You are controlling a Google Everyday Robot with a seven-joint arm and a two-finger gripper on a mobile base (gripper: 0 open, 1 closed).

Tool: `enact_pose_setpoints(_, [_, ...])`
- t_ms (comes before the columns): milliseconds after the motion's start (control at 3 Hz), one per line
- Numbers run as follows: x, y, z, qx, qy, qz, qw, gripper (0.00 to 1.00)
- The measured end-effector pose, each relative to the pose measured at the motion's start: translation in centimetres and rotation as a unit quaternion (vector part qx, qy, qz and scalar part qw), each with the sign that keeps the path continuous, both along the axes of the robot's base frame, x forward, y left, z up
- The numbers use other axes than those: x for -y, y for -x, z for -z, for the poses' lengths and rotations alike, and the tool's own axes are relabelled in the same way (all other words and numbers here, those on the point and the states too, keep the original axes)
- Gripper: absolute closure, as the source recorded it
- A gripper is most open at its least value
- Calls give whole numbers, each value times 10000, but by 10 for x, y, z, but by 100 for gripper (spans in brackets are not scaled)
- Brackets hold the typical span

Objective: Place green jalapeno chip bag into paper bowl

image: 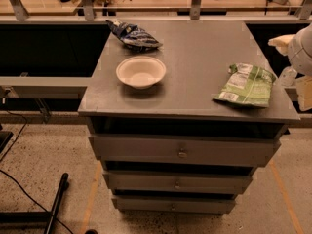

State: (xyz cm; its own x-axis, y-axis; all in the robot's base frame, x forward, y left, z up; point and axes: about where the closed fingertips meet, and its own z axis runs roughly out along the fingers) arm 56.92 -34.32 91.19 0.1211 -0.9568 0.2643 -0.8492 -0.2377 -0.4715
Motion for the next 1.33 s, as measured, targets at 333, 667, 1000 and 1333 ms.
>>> enact_pose_setpoints(333, [3, -1, 2, 90, -154, -147, 9997, 0])
enact_pose_setpoints(667, [-12, 6, 4, 351, -328, -804, 9956, 0])
enact_pose_setpoints(1000, [-28, 8, 6, 661, -525, -1476, 9854, 0])
enact_pose_setpoints(1333, [-40, 6, 15, 738, -609, -2022, 9747, 0])
